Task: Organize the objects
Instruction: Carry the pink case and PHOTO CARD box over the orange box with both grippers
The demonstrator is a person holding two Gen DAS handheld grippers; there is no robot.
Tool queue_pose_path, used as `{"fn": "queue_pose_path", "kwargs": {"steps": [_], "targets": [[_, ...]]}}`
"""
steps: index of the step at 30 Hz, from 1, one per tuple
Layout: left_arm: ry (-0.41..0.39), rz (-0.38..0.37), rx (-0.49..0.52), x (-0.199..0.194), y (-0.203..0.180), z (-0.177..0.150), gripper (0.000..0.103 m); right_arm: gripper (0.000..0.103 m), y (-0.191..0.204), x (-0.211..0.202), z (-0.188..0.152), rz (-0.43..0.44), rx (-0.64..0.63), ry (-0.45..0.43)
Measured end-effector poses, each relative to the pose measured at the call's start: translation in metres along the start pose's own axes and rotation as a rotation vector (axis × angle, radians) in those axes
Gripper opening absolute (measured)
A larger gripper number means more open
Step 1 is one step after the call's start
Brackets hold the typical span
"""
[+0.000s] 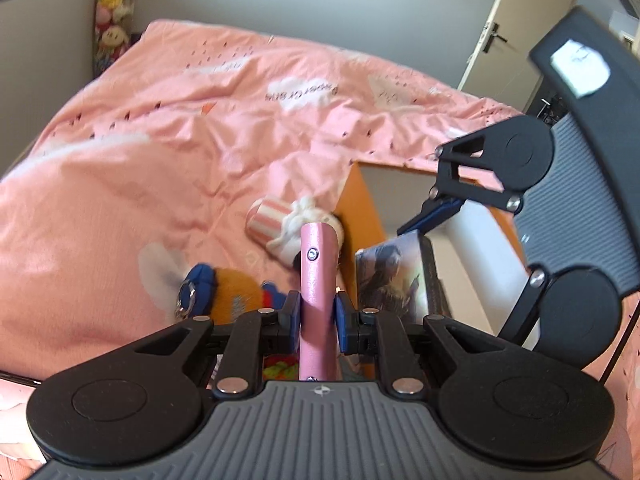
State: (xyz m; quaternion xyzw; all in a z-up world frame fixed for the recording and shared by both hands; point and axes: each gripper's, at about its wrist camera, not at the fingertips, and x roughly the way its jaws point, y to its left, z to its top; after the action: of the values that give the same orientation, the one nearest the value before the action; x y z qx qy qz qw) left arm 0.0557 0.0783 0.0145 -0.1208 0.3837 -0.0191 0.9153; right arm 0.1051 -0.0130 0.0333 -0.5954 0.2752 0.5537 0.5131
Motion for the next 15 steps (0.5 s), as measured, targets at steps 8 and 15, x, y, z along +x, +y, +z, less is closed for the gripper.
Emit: {"fn": "queue_pose_path", "kwargs": {"steps": [8,15], "targets": [[-0.057,-0.039,0.066,-0.014,-0.035,0.010,0.020,0.088,0.007,-0.027,-0.040,-0.088,0.020,0.021],[-0.033,-0.144,0.113,-0.002,-0.066,0.022,0.020,0.088,0.007,-0.019,-0.083,-0.123,0.067,0.081]]}}
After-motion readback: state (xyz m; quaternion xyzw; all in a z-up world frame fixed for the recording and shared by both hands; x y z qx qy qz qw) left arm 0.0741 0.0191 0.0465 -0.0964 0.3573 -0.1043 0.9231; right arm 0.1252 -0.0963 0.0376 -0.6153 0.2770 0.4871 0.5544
